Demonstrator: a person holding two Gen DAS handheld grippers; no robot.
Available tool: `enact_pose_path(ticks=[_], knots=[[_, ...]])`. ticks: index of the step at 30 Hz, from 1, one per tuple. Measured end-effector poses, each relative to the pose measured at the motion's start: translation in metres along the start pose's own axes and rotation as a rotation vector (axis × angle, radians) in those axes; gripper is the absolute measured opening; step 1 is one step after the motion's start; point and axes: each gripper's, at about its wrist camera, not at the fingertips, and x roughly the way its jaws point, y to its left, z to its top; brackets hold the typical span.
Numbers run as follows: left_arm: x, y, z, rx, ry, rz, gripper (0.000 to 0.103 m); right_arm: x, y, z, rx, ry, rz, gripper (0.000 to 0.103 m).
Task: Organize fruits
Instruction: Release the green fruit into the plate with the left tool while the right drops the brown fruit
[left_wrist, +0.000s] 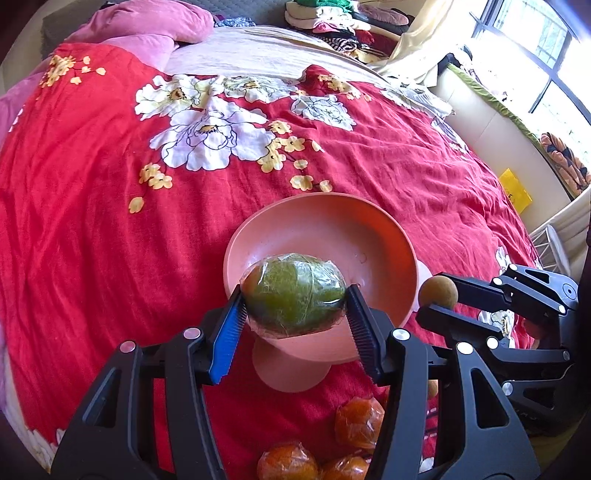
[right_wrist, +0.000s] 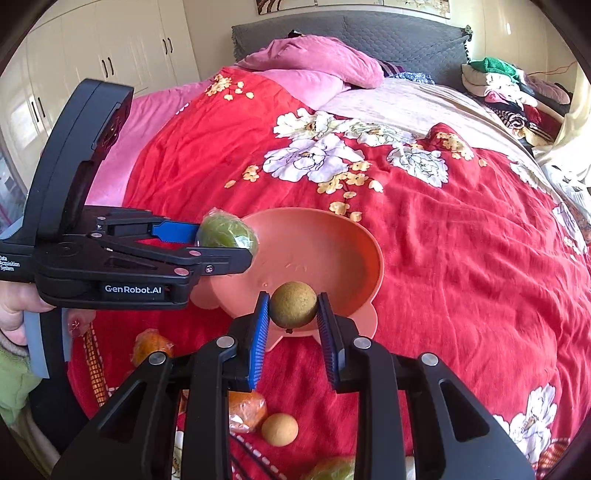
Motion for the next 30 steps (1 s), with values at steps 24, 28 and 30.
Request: enact_pose_path(ticks=[24,28,30], knots=[[0.025,0.002,0.007,-0.004,0.041,-0.025,0.046,0.035,-0.004,0.003,-0.021,0.073,0.006,0.025],[0.026,0.003,0.008,-0.01,0.042,-0.028,0.046,0.038,-0.004,0.003,-0.021,0.083,0.006,0.025],[0.027,0.003,0.008,-0.014,0.043,-0.029,0.046,0.039,-0.005,0.002,-0.02,0.088,0.006,0.025]])
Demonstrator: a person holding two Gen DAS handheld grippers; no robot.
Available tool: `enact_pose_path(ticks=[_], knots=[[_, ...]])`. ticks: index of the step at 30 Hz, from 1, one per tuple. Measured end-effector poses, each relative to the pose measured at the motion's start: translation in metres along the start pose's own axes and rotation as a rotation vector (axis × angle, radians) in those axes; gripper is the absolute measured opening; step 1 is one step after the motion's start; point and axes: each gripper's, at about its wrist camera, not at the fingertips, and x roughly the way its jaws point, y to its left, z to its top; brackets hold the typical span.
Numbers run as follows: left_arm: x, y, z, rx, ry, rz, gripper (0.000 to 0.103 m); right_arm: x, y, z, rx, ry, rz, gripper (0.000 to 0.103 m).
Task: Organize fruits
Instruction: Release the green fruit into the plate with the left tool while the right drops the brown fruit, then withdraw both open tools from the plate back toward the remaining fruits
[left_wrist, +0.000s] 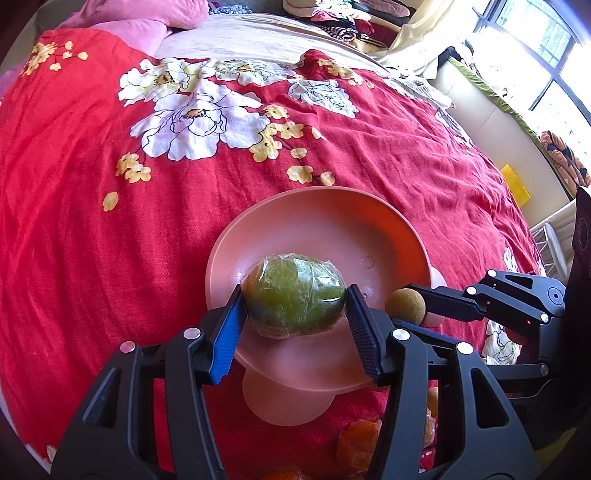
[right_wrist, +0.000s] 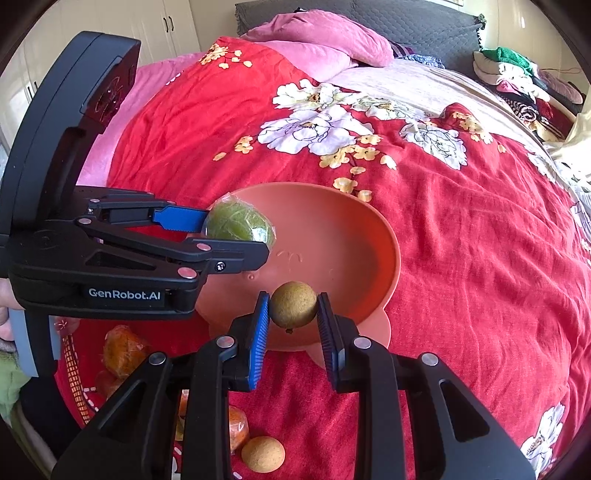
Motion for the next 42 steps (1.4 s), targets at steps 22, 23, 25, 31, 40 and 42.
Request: enact_pose_path(ticks=[22,23,25,31,40,42], knots=[[-0.004,0.001,0.003,-0.004,-0.013,0.0,0.044,-0.01,0.006,-0.004,-0.007,-0.013,-0.013,0.036],[-0.005,0.001,0.003,-0.005,-0.014,-0.001,0.044,-0.012,0.007,-0.005,-0.007,-0.016,-0.014,0.037],[-0.007,0.001,0.003,-0.006,-0.018,0.0,0.044,-0.016,0.008,-0.006,-0.008,-0.023,-0.013,0.039],[-0.015,0.003,0.001,-0.013,-0.029,0.007,0.044,-0.028,0.01,-0.011,0.009,-0.041,-0.012,0.047],[-0.027,0.004,-0.006,-0.024,-0.048,0.003,0.045,-0.042,0.01,-0.018,0.028,-0.061,-0.011,0.053],[-0.03,0.004,-0.008,-0.03,-0.054,0.005,0.048,-0.045,0.01,-0.018,0.03,-0.067,-0.01,0.055]])
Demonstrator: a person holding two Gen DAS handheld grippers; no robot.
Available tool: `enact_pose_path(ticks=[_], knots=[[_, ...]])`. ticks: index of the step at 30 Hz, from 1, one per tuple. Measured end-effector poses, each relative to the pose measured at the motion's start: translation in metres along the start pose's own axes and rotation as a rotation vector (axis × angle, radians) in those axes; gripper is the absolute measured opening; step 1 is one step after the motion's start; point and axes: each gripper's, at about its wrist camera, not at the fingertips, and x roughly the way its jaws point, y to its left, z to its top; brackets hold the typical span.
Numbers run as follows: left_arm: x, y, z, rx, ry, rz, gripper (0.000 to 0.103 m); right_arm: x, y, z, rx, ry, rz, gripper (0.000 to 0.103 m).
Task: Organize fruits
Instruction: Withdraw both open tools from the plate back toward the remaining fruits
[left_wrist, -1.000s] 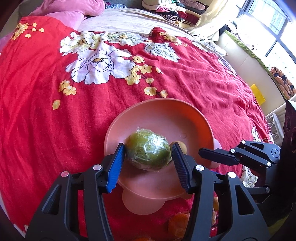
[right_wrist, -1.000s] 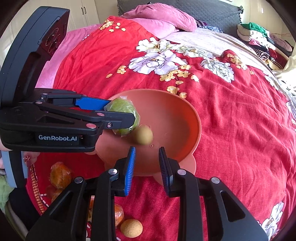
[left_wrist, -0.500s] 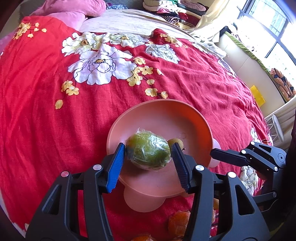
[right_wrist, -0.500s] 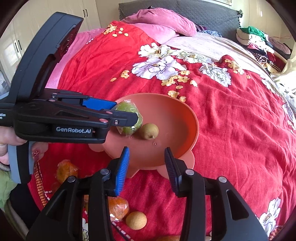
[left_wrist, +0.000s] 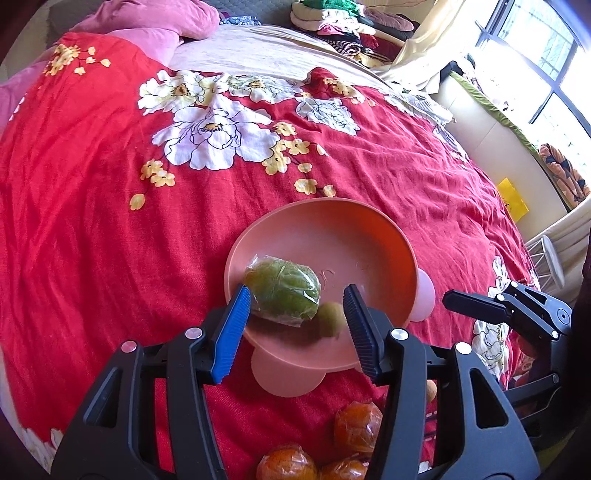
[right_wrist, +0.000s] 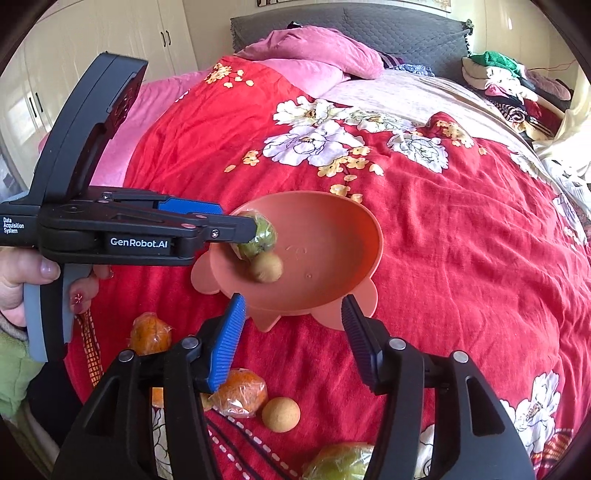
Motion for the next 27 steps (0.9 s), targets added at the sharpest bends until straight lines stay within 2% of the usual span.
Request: enact_pose_path(ticks=[1,6,10,19,27], knots=[[-0.001,0.0,-0.001,-0.001,-0.002,0.002,0.052,-0.001,-0.001,0.0,0.001,-0.003,-0.002,0.056],[-0.009,0.002,-0.005,-0.009,-0.015,0.013,0.058,-0.008,-0.002,-0.001,0.008,-0.018,-0.007,0.059],[-0.02,0.003,-0.008,-0.019,-0.038,0.021,0.072,-0.014,-0.003,-0.002,0.013,-0.03,-0.011,0.063],[-0.041,0.004,-0.018,-0.033,-0.073,0.043,0.089,-0.024,0.0,-0.005,0.014,-0.048,-0.013,0.075],[-0.054,0.006,-0.026,-0.048,-0.09,0.05,0.093,-0.033,0.003,-0.007,0.013,-0.063,-0.019,0.08]])
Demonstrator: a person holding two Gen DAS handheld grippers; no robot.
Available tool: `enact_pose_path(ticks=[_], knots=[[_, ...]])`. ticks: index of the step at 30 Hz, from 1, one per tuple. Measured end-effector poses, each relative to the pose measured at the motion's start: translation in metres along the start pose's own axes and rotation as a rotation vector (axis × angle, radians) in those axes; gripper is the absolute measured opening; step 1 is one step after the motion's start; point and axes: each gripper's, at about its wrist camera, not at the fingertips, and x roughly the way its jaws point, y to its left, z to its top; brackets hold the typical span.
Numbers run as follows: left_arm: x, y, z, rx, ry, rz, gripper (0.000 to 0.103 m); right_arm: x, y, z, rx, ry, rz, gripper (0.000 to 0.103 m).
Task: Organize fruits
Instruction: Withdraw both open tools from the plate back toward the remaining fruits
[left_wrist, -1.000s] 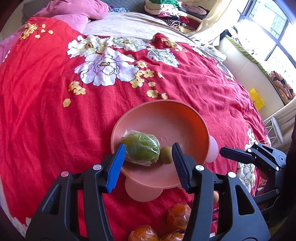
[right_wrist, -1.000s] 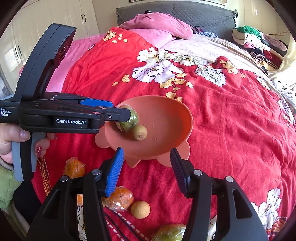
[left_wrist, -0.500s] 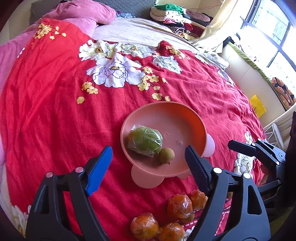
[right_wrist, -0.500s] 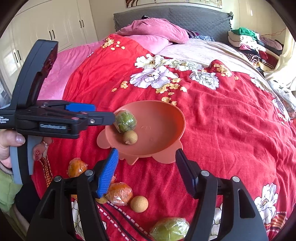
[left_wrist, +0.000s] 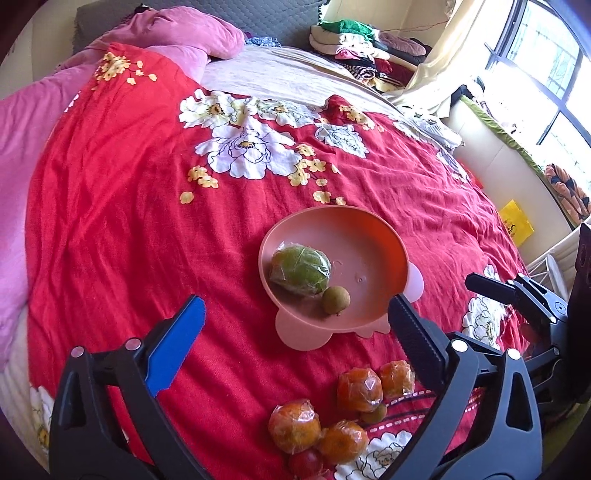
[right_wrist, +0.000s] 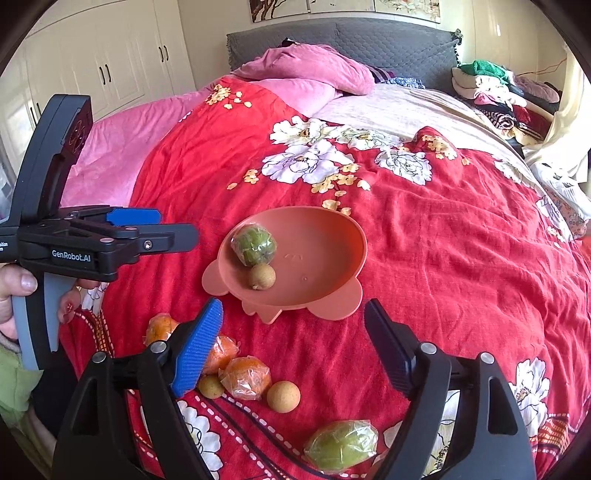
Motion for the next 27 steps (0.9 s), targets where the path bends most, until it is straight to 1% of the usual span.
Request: enact_pose_path(ticks=[11,27], knots=[[-0.016,0.004,-0.011,-0.012,-0.011,0.016,0.093,-0.011,0.007,-0.003,-0.006,-0.014,-0.003,0.085],[-0.026,0.01,-0.034,-0.018,0.009,0.037,0.093,-0.022,0.023,-0.017,-0.015,-0.007,0.012,0.087]])
